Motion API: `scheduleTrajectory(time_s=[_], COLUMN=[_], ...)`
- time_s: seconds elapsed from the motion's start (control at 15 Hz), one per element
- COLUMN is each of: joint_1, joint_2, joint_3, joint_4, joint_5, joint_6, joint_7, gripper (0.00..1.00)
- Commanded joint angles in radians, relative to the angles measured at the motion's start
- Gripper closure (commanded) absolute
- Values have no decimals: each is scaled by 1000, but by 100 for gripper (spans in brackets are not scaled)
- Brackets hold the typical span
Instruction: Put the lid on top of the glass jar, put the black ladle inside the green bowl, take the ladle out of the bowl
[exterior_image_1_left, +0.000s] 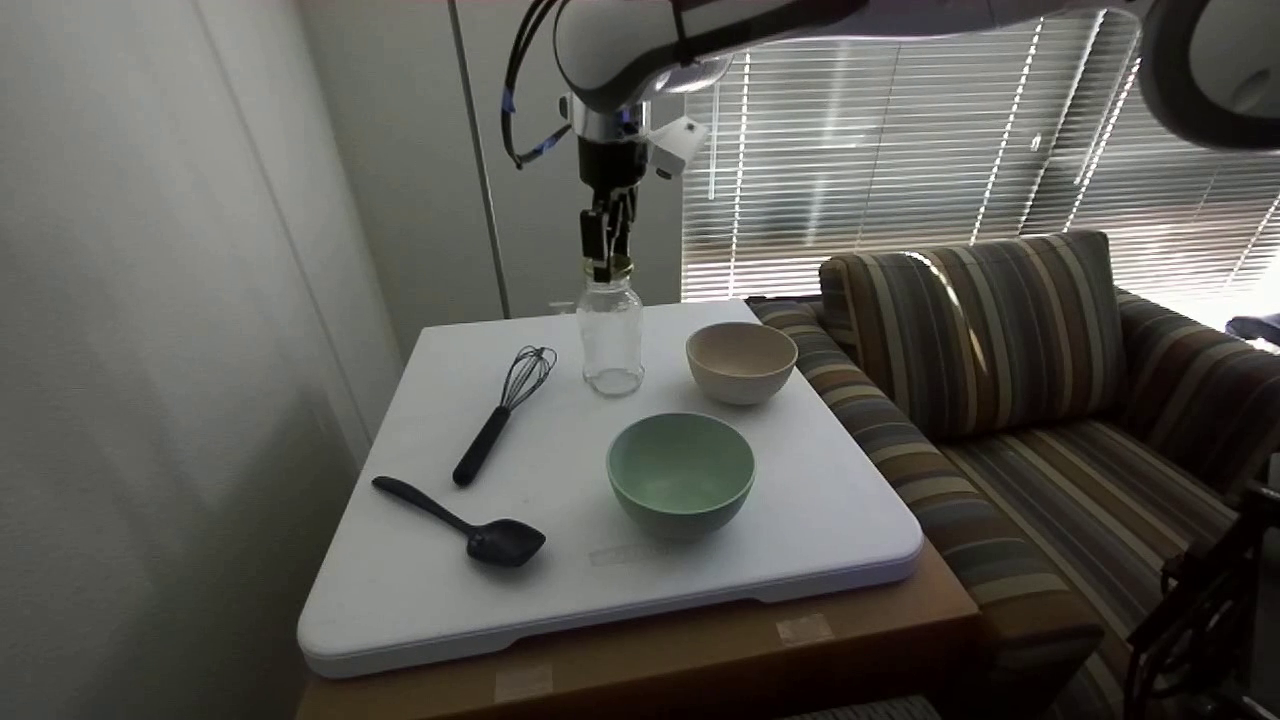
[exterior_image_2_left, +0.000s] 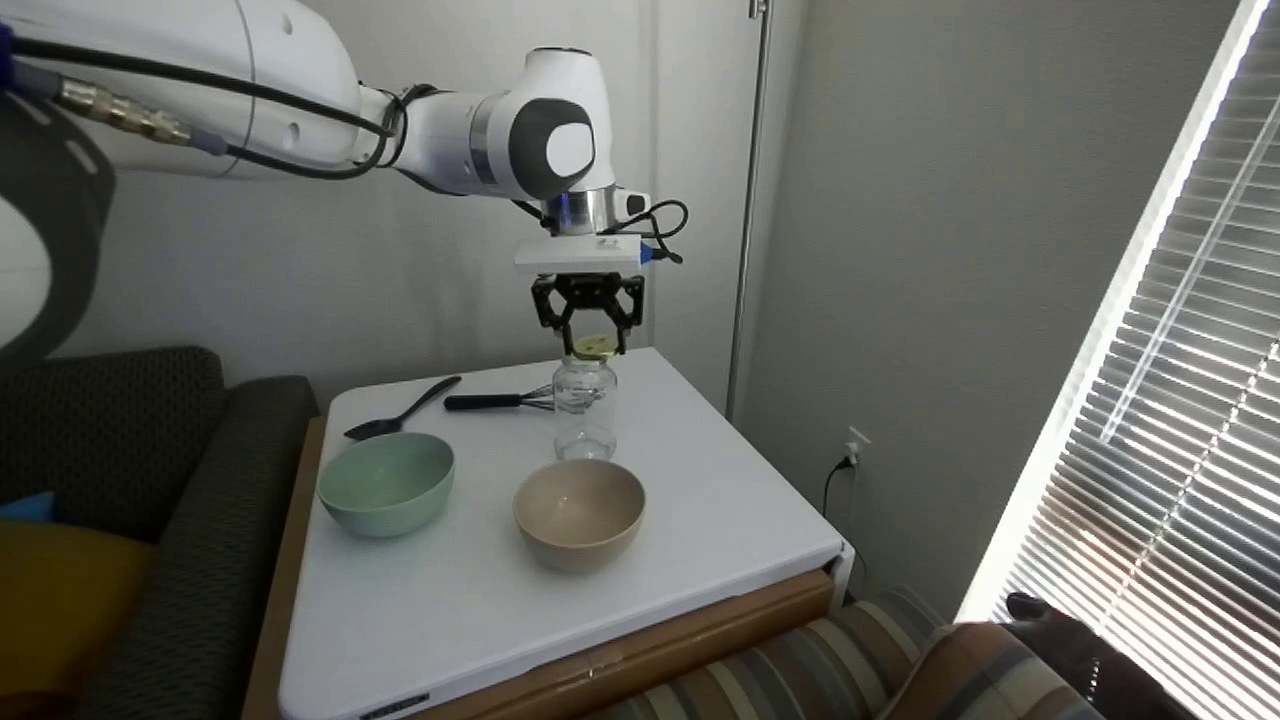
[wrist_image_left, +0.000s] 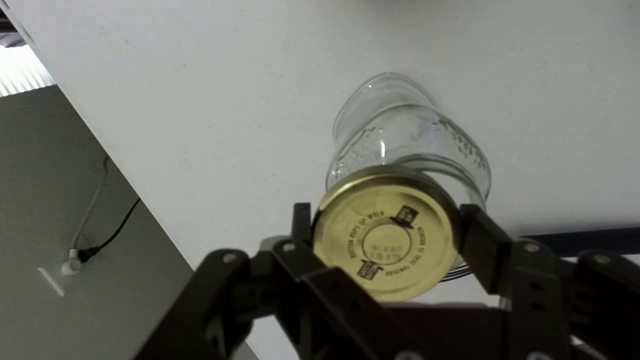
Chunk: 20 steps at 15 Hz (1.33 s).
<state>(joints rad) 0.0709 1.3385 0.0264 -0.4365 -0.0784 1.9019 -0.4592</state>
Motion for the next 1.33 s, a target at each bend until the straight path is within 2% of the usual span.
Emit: scheduleTrajectory(time_s=[0.0,0.4,0.93,1.27], joint_1=[-8,3,20,23], joint_2=[-7,-12,-26,-39], joint_3=[24,37,2,-27], joint_4=[-6,-9,-6,-16], joint_5=[22,10,-31,-55], joint_6=[14,0,-27,-104], joint_7=[-10,-9,7,65], gripper=[53,53,53,53])
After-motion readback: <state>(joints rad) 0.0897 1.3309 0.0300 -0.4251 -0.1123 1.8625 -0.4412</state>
